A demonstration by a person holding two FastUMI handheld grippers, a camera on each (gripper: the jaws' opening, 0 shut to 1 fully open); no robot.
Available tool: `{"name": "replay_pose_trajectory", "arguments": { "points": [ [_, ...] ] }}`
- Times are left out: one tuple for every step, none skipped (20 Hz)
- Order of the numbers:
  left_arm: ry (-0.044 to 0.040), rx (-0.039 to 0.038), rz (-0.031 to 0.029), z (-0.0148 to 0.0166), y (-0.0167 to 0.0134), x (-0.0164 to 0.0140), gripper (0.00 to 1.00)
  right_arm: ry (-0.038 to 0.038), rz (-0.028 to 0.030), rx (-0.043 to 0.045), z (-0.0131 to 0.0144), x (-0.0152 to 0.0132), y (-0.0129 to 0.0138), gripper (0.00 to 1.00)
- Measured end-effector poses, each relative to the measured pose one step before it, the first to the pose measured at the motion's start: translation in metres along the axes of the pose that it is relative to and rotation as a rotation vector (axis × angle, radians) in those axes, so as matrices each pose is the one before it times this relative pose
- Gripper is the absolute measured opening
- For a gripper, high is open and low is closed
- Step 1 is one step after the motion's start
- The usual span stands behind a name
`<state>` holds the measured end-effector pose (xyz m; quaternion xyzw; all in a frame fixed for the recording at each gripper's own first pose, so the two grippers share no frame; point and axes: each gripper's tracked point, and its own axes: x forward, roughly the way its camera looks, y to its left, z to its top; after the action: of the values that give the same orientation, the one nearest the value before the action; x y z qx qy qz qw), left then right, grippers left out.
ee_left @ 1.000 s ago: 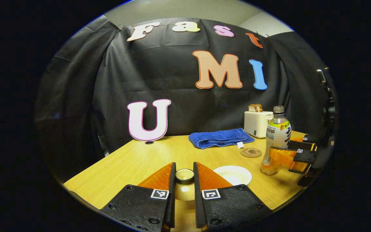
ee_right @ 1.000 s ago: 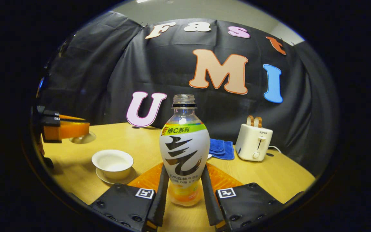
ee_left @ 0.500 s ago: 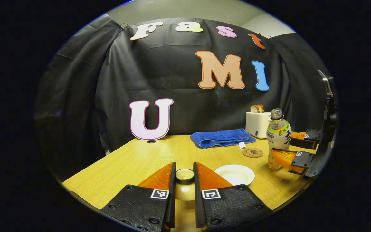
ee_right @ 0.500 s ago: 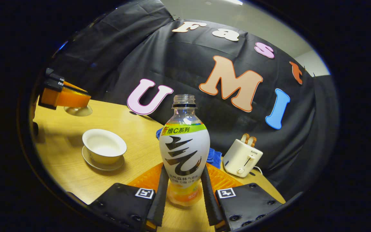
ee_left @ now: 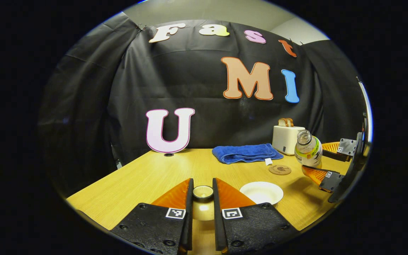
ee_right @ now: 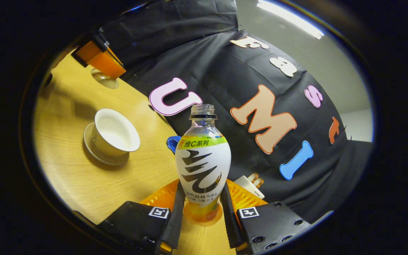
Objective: Open the teacup lid with one hand, grasp the water bottle and pour water into the teacup with the other hand; after pouring, place the water bottle on the coaster and then close the teacup lid.
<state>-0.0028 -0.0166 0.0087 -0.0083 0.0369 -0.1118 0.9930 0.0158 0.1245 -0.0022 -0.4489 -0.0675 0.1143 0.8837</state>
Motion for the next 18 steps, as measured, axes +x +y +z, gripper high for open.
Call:
{"name": "replay_pose_trajectory", "arguments": {
  "points": [
    [-0.00168,0.00079,0.00148,0.0002,0.00094,-0.00043,0.23,-0.00405,-0.00181,-0.0353,0.00143,0.00016,0.00022,0.56],
    [-0.00192,0.00008,0.00118,0.0002,0.00087,0.00011,0.23,-0.00604,-0.00114,-0.03429,-0.00019,0.00159,0.00092,0.56],
    [0.00004,-0.00112,-0.00002,-0.0004,0.00001,-0.00053,0.23,-0.00562,-0.00151,-0.036,0.00153,0.00085,0.00009,0.56],
    [-0.00317,-0.00427,-0.00001,0.00089,0.0004,-0.00037,0.23,-0.0065,-0.00128,-0.03474,0.00139,0.0012,0.00007,0.56],
    [0.00027,-0.00259,0.0001,0.00018,0.00113,-0.00009,0.23,-0.0071,-0.00013,-0.03413,0.00157,0.00077,0.00124,0.56],
    [-0.00064,-0.0015,0.00113,0.0002,0.00091,-0.00025,0.23,-0.00627,-0.00029,-0.03321,0.00049,0.00057,0.00094,0.56],
    [-0.00083,0.00039,0.00167,0.00002,0.0012,-0.00031,0.23,-0.00621,0.00097,-0.03214,0.00096,-0.00062,0.00088,0.56],
    [-0.00012,0.00162,0.00031,-0.00003,0.00043,-0.00005,0.23,-0.00529,0.00223,-0.03072,0.00067,0.00205,0.00001,0.56],
    [0.00005,0.00222,0.00104,-0.00017,0.0002,-0.00014,0.23,-0.00473,0.00328,-0.02807,0.00029,0.00155,0.00153,0.56],
    [-0.0021,0.00125,0.001,0.0011,0.00012,0.00007,0.23,-0.00574,0.00263,-0.02505,0.00058,-0.00016,0.00101,0.56],
    [0.0003,0.00004,0.00077,0.00003,0.00139,-0.00069,0.23,-0.00615,0.00355,-0.02318,0.00117,0.00092,0.00077,0.56],
    [-0.00151,-0.0016,-0.00024,0.00004,0.00034,0.00124,0.23,-0.00545,0.00285,-0.0226,-0.00006,0.00157,0.00065,0.56],
    [0.00115,-0.00285,0.00182,-0.00024,0.00104,-0.00021,0.23,-0.00563,0.00329,-0.02173,0.00016,-0.00108,0.0012,0.56],
    [0.00014,-0.0028,0.00193,0.00017,0.00149,-0.00041,0.23,-0.00508,0.0043,-0.02109,0.00068,-0.00119,0.00135,0.56],
    [-0.00024,-0.00351,0.00223,0.00036,0.00125,-0.00026,0.23,-0.0061,0.00607,-0.02223,0.00109,-0.00059,0.00232,0.56],
    [0.00064,-0.00187,0.00228,-0.00084,0.00106,0.0002,0.23,-0.00569,0.00597,-0.02472,0.00081,0.00009,0.0008,0.56],
    [-0.00015,0.00008,0.00279,0.00039,0.0014,0.00032,0.23,-0.00625,0.00421,-0.02549,0.00048,0.00014,0.00081,0.56],
    [-0.00038,0.00165,0.00221,0.00048,0.00127,-0.0005,0.23,-0.00681,0.00451,-0.02614,0.00185,0.00126,0.00209,0.56]
  ]
}}
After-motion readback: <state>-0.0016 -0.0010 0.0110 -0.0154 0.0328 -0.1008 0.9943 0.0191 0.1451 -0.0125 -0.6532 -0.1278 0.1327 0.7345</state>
